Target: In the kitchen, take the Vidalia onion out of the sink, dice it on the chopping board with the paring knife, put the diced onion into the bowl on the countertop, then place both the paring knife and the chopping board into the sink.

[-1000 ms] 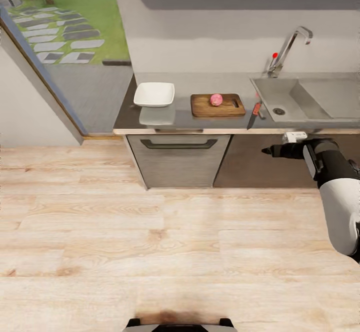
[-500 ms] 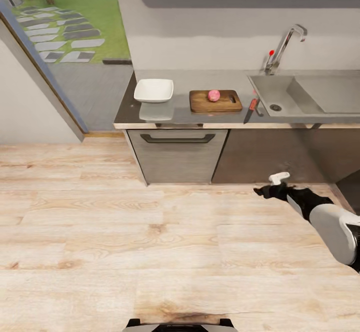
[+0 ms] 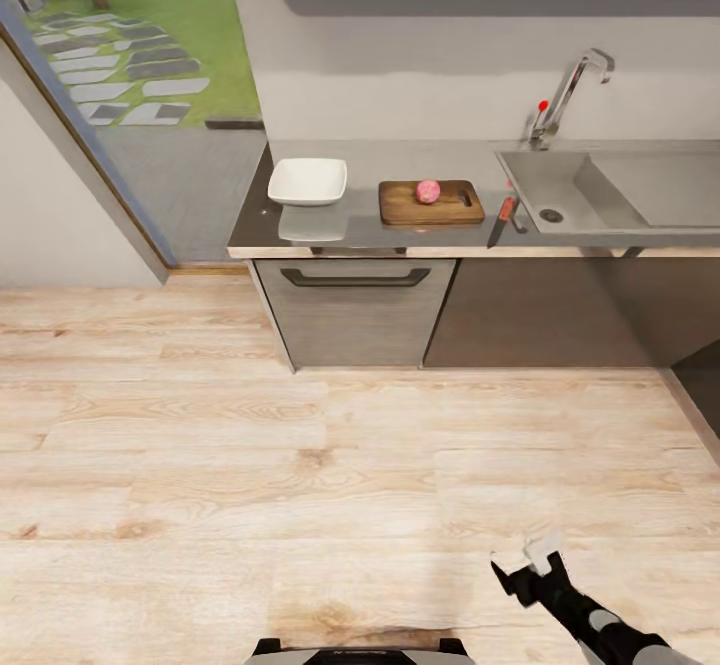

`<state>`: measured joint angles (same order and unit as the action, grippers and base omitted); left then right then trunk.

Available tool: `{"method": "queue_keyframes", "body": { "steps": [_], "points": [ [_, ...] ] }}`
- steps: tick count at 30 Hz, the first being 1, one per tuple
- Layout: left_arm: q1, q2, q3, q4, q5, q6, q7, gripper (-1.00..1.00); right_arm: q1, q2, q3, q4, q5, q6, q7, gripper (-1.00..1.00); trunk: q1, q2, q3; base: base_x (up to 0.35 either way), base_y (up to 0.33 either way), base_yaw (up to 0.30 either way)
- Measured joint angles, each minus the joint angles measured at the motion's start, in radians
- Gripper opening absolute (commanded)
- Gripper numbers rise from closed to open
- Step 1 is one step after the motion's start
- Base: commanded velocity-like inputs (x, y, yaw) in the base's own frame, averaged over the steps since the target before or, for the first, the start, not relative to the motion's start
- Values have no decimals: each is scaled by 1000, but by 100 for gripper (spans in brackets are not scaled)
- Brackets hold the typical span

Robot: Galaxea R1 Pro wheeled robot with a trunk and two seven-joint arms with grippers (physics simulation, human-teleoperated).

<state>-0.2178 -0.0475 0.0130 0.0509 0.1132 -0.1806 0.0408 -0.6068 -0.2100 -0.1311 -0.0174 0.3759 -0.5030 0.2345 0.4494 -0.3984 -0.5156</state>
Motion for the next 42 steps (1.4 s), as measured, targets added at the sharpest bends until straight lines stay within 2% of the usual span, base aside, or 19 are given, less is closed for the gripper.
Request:
{"method": "queue_keyframes", "body": {
  "steps": [1, 2, 6, 8, 9, 10, 11, 17, 20, 21, 23, 25, 27, 30, 32, 36, 39, 41, 42],
  "points": [
    [0, 0, 1, -19, 0, 0, 2, 100, 28, 6, -1, 0, -7, -32, -9, 100, 0, 0, 0, 0, 0, 0],
    [-2, -1, 2, -82, -1, 2, 5, 100, 71, 12, -1, 0, -35, -94, -19, 100, 0, 0, 0, 0, 0, 0],
    [-1, -2, 3, -195, -2, 11, 8, 100, 117, 19, -4, 1, -99, -143, -22, 100, 0, 0, 0, 0, 0, 0],
    [-1, -2, 3, -280, -2, 33, 15, 100, 141, 28, -4, 0, -161, -158, -23, 100, 0, 0, 0, 0, 0, 0],
    [-2, -3, 2, -348, -3, 62, 28, 100, 150, 31, -5, 0, -214, -163, -23, 100, 0, 0, 0, 0, 0, 0],
    [-2, -6, 2, -399, -3, 85, 41, 100, 153, 33, -5, 0, -244, -163, -23, 100, 0, 0, 0, 0, 0, 0],
    [-3, -13, 1, -495, -6, 117, 70, 100, 157, 36, -5, 0, -276, -163, -29, 100, 0, 0, 0, 0, 0, 0],
    [-2, -17, 1, -777, -9, 173, 126, 100, 159, 40, -5, 0, -295, -162, -70, 100, 0, 0, 0, 0, 0, 0],
    [-2, -21, -5, -950, -7, 360, 130, 100, 160, 40, -5, 0, -297, -161, -106, 100, 0, 0, 0, 0, 0, 0],
    [-2, -34, -30, -989, -6, 443, 124, 100, 160, 40, -5, 0, -298, -161, -115, 100, 0, 0, 0, 0, 0, 0],
    [-3, -40, -57, -999, -7, 457, 123, 100, 160, 41, -4, 0, -298, -161, -118, 100, 0, 0, 0, 0, 0, 0],
    [-3, -44, -114, -996, -6, 448, 126, 100, 160, 47, -4, 0, -298, -161, -120, 100, 0, 0, 0, 0, 0, 0],
    [-3, -44, -139, -951, -7, 434, 128, 100, 160, 56, -3, 0, -297, -161, -122, 100, 0, 0, 0, 0, 0, 0],
    [-3, -45, -148, -885, -9, 392, 127, 100, 161, 68, -3, 0, -297, -161, -124, 100, 0, 0, 0, 0, 0, 0],
    [-3, -45, -151, -864, -10, 336, 128, 100, 161, 73, -4, 0, -298, -161, -132, 100, 0, 0, 2, 0, 0, 0],
    [-3, -39, -157, -824, -9, 289, 129, 100, 161, 76, -4, 0, -298, -162, -160, 100, 0, 0, 7, 0, 0, 0],
    [-3, -27, -156, -667, -8, 270, 127, 100, 161, 76, -4, 0, -298, -163, -176, 100, 0, 0, 12, 0, 0, 0],
    [-3, -25, -153, -554, -9, 209, 126, 100, 161, 76, -4, -1, -299, -163, -187, 100, 0, 0, 15, 0, 0, 0],
    [-3, -25, -154, -532, -10, 184, 126, 100, 161, 76, -4, -1, -299, -163, -191, 100, 0, 0, 17, 0, 0, 0]
  ]
}}
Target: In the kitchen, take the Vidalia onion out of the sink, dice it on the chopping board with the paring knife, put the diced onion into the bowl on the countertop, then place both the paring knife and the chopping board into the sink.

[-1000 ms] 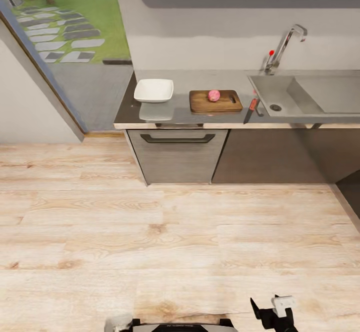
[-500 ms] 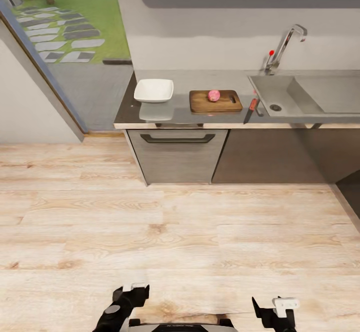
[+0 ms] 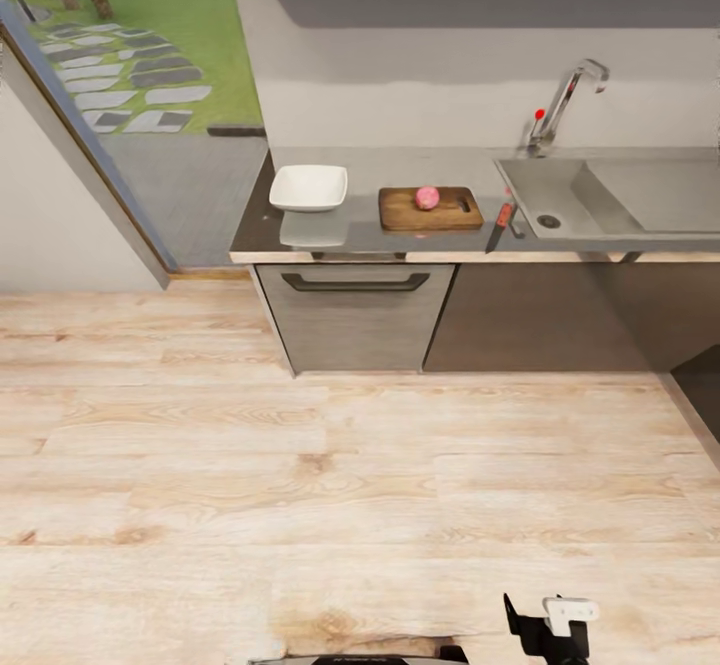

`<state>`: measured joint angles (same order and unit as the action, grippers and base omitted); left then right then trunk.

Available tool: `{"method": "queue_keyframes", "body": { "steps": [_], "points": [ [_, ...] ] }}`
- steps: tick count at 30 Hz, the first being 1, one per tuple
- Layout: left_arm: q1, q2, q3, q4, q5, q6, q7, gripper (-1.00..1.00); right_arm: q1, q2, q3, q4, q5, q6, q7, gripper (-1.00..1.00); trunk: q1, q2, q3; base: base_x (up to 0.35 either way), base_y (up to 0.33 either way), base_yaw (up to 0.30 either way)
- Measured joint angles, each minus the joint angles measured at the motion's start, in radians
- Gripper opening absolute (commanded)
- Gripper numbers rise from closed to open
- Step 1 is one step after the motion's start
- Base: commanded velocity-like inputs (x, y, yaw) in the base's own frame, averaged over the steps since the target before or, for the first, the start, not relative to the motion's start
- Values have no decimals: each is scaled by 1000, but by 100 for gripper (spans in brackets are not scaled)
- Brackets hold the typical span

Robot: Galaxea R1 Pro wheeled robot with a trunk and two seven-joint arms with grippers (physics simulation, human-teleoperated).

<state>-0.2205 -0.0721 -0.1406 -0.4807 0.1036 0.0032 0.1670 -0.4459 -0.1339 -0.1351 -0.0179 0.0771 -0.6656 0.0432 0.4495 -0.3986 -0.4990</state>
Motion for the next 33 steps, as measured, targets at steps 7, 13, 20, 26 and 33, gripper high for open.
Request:
{"method": "queue_keyframes", "body": {
  "steps": [7, 13, 20, 26, 33],
  "points": [
    [0, 4, 0, 232, 1, -320, 3, 100, 0, 1, -1, -1, -1, -1, -29, 100, 0, 0, 11, 0, 0, 0],
    [0, 20, 0, 266, 5, -368, 4, 100, 0, 0, -1, -2, -1, -1, -31, 100, 0, 0, 21, 0, 0, 0],
    [1, 21, -1, 272, 8, -372, 5, 100, 0, -1, -1, -2, -1, -1, -36, 100, 0, 0, 33, 0, 0, 0],
    [0, 21, 0, 284, 9, -372, 5, 100, 0, -1, -1, -2, -1, -1, -38, 100, 0, 0, 43, 0, 0, 0],
    [0, 19, -1, 291, 9, -372, 5, 100, 0, 0, -1, -2, -1, -1, -45, 100, 0, 0, 54, 0, 0, 0]
  ]
}}
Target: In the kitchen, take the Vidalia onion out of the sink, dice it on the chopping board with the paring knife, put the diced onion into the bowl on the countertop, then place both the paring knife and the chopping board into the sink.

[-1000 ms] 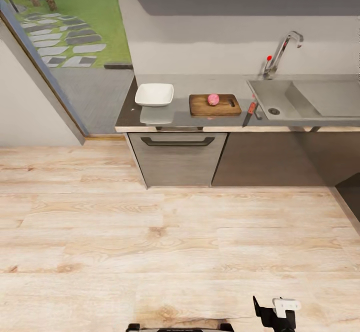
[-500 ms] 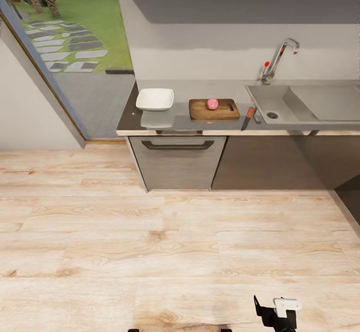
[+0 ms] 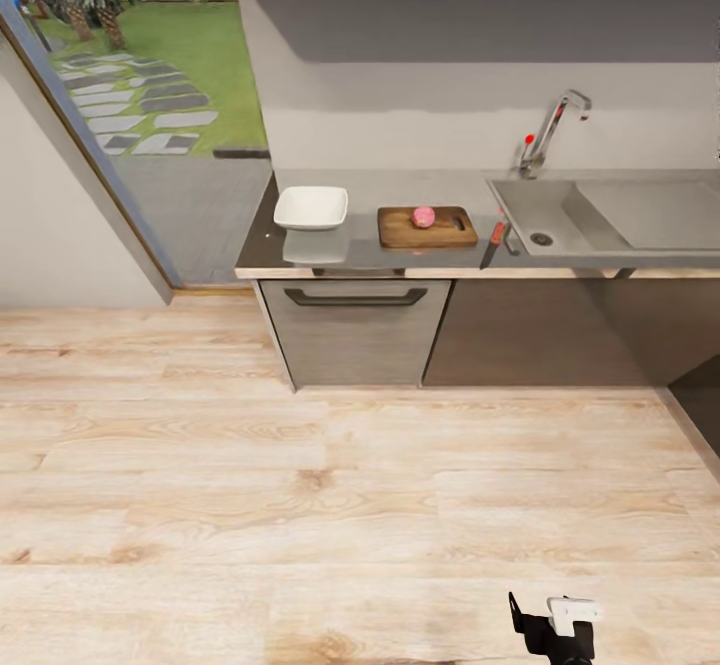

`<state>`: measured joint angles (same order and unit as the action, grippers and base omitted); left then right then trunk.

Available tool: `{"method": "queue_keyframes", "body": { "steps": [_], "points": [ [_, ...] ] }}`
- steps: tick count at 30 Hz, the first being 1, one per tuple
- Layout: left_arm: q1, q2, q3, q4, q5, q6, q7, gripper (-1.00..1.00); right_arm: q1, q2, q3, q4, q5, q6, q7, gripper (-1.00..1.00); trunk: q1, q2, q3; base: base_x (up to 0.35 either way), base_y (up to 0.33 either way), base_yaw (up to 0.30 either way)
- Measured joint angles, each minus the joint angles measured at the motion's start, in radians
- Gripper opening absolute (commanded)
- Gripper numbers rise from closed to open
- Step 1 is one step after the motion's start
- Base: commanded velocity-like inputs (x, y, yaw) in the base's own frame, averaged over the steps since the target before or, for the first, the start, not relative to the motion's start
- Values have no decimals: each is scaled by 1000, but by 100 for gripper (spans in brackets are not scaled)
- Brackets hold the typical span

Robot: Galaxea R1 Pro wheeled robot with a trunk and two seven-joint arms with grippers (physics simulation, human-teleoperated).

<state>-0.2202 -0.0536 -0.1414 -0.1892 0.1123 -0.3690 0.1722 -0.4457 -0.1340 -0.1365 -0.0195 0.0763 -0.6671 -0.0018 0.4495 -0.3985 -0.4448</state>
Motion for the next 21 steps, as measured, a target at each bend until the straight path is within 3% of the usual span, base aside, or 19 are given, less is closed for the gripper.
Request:
{"method": "queue_keyframes", "body": {
  "steps": [21],
  "points": [
    [1, -2, 0, 9, 0, 0, 0, 100, 0, 0, 0, 0, 0, 2, -5, 100, 0, 0, 35, 0, 0, 0]
  ]
}}
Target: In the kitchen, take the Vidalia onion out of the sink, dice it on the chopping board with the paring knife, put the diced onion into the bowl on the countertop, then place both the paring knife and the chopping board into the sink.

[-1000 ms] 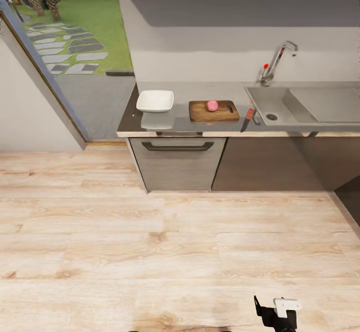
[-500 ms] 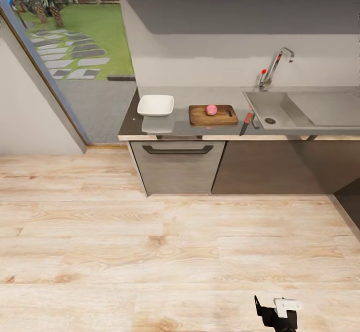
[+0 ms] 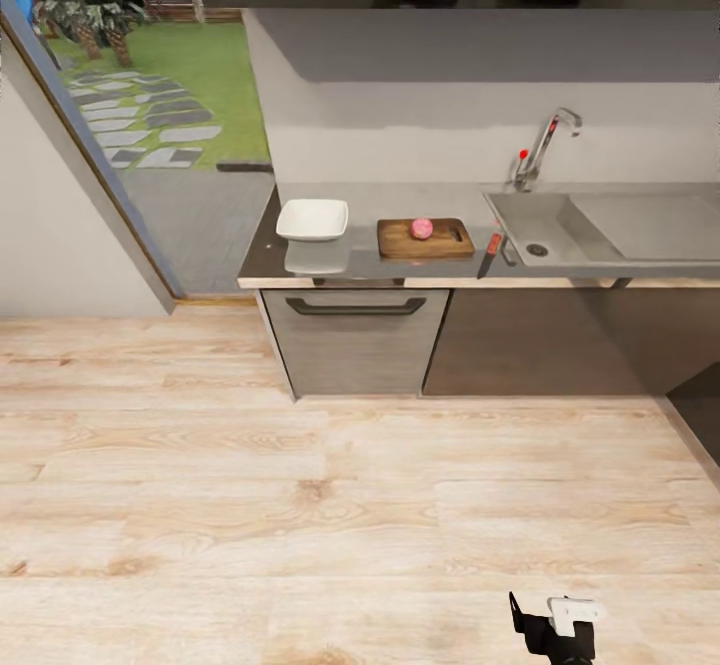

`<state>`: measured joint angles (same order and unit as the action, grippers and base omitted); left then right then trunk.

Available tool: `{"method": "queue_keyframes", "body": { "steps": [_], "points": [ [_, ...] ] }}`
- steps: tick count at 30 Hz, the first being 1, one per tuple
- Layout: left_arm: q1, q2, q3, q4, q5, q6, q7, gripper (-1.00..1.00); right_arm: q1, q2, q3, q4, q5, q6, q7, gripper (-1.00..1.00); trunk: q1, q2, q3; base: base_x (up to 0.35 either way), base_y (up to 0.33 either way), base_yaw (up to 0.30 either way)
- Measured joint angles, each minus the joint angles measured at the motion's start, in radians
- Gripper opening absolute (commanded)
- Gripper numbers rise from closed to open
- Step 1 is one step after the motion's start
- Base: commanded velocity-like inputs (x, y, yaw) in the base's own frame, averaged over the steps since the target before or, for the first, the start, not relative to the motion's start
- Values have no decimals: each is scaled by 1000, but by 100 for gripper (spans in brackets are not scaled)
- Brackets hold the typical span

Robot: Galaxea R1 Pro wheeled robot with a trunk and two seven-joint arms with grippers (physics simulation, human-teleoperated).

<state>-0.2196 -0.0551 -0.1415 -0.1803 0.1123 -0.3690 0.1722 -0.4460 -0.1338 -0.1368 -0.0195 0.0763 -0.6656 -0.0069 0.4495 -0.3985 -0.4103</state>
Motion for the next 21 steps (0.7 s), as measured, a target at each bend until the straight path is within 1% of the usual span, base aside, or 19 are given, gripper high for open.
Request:
{"method": "queue_keyframes", "body": {
  "steps": [21],
  "points": [
    [-1, 0, 0, 9, 0, 0, 0, 100, 0, -1, 0, 0, 0, 0, 0, 100, 0, 0, 35, 0, 0, 0]
  ]
}}
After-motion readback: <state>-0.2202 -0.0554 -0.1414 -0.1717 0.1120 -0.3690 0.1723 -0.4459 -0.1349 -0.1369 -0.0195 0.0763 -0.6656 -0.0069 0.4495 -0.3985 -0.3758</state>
